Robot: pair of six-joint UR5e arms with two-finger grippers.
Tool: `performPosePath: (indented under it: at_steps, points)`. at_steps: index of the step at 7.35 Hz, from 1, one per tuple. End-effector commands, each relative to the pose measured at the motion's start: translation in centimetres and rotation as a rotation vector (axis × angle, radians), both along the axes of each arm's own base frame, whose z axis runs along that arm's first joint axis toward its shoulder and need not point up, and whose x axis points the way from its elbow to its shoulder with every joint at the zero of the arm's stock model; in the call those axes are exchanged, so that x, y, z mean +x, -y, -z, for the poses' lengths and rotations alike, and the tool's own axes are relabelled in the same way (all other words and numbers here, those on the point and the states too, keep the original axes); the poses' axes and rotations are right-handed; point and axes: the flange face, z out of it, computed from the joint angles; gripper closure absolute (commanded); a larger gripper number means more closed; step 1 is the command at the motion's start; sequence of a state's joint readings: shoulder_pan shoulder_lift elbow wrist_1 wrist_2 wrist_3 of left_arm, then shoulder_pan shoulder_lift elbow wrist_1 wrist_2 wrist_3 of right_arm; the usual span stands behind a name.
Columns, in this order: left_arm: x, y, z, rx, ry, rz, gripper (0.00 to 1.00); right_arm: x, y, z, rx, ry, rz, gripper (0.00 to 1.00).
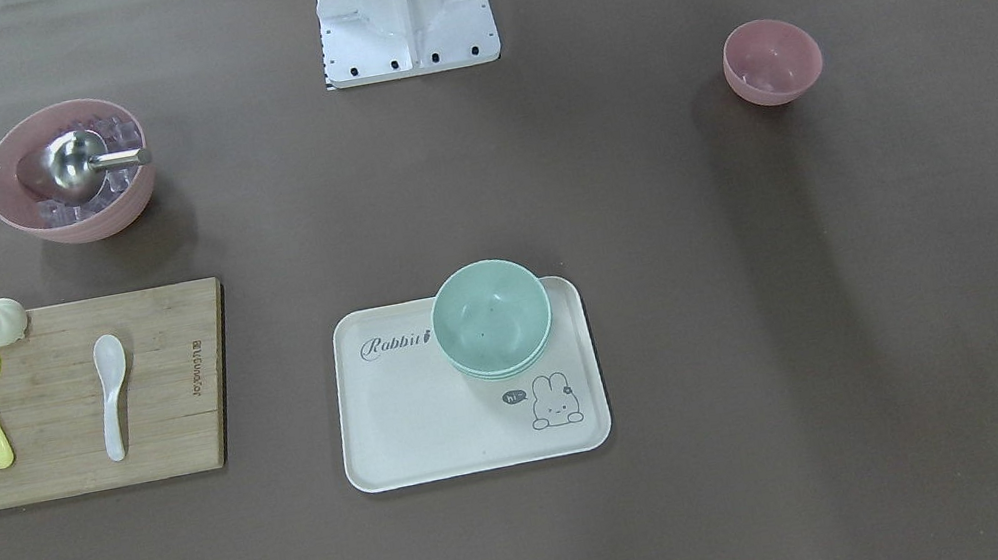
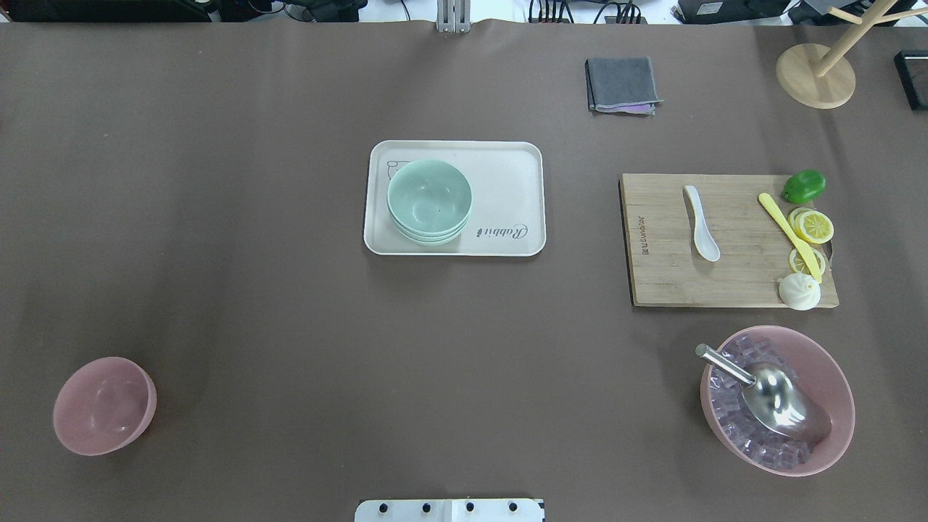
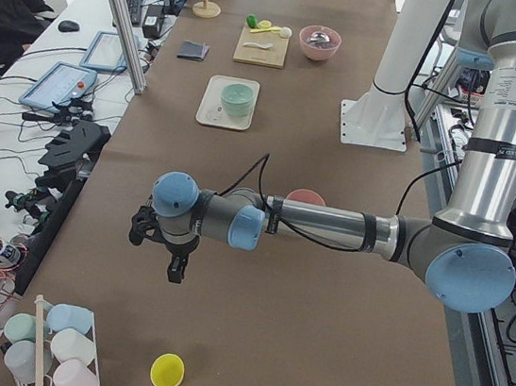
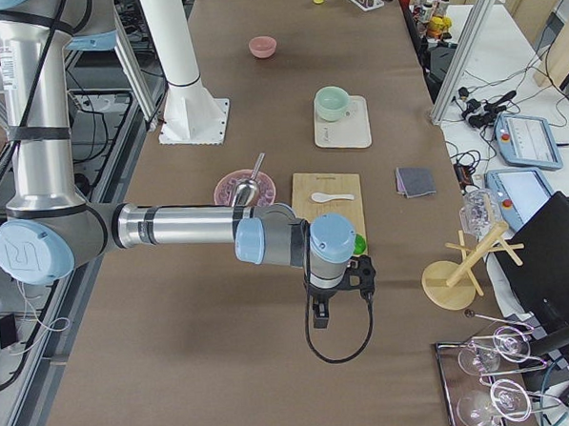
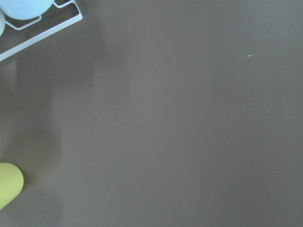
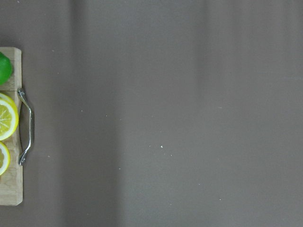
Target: Stack pink bowl on green and place spoon
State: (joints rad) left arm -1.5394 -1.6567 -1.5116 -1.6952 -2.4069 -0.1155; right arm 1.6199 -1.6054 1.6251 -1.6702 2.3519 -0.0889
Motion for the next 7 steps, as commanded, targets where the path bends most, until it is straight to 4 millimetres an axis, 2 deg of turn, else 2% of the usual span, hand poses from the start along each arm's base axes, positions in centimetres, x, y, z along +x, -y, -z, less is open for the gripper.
performPosePath:
  at_steps: [1, 3, 5, 7]
  points:
    - [0.0, 0.0, -0.1, -0.004, -0.004, 0.0, 0.02, 0.0, 0.0, -0.1, -0.001, 0.003, 0.0, 0.0]
    - [0.0, -0.5, -0.8, -0.016, -0.002, -0.002, 0.02, 0.0, -0.1, -0.2, -0.001, 0.003, 0.0, 0.0]
    - [-0.1, -2.7, -2.6, -0.037, -0.003, -0.002, 0.02, 0.0, -0.2, -0.2, -0.003, 0.003, 0.0, 0.0]
    - [0.0, -2.8, -2.8, -0.04, -0.003, -0.004, 0.02, 0.0, -0.3, -0.1, -0.002, 0.004, -0.001, 0.0]
